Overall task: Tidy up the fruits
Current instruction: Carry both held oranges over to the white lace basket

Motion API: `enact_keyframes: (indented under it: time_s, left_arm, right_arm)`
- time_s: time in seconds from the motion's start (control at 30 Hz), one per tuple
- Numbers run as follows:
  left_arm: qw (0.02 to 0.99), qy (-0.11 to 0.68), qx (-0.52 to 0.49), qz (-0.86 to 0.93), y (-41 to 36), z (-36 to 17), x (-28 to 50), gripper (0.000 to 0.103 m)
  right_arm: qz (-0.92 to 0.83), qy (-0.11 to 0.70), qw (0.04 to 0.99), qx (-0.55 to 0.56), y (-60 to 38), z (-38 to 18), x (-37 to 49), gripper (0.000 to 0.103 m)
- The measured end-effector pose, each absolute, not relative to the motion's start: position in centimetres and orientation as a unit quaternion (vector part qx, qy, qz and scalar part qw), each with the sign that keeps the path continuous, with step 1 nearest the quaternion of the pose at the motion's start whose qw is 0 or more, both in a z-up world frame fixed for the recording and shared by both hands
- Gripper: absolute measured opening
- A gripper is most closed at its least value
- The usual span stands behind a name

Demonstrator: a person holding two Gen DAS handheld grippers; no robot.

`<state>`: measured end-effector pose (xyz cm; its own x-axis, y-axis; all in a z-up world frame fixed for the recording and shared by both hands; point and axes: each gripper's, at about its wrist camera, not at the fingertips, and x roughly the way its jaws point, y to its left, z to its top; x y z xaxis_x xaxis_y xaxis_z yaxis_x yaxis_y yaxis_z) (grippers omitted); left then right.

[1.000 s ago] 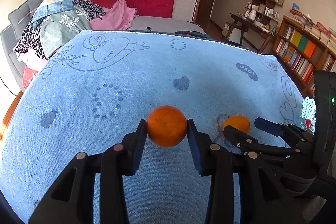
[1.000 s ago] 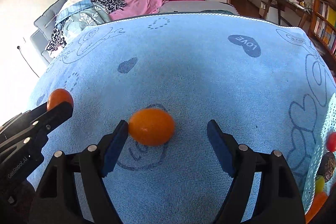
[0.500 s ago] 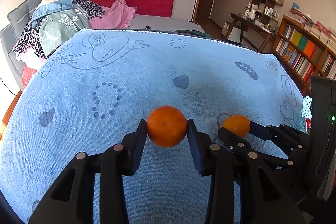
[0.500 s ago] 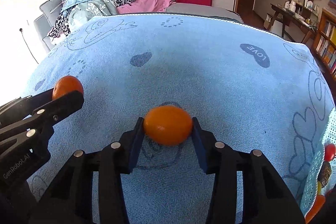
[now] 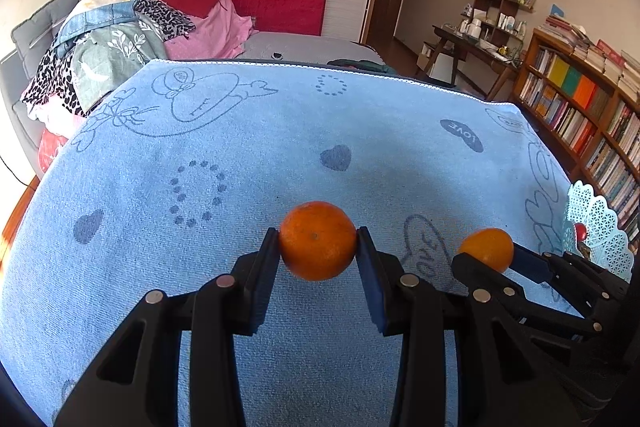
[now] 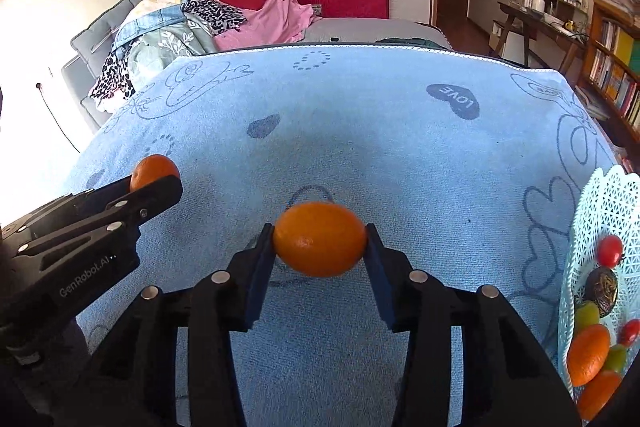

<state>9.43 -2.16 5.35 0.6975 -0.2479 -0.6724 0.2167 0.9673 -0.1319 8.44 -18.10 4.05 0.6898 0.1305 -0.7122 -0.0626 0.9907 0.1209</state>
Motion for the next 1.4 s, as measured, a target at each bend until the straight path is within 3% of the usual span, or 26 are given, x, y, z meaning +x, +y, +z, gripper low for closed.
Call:
enact_keyframes:
  time_s: [1.4]
  left_arm:
    - [0.910, 0.368, -0.037, -0.189, -2.4, 8.5, 2.0, 0.039]
  right_arm:
    - [0.002, 0.334, 0.932, 0.142, -25.3, 8.1, -3.7, 0.046]
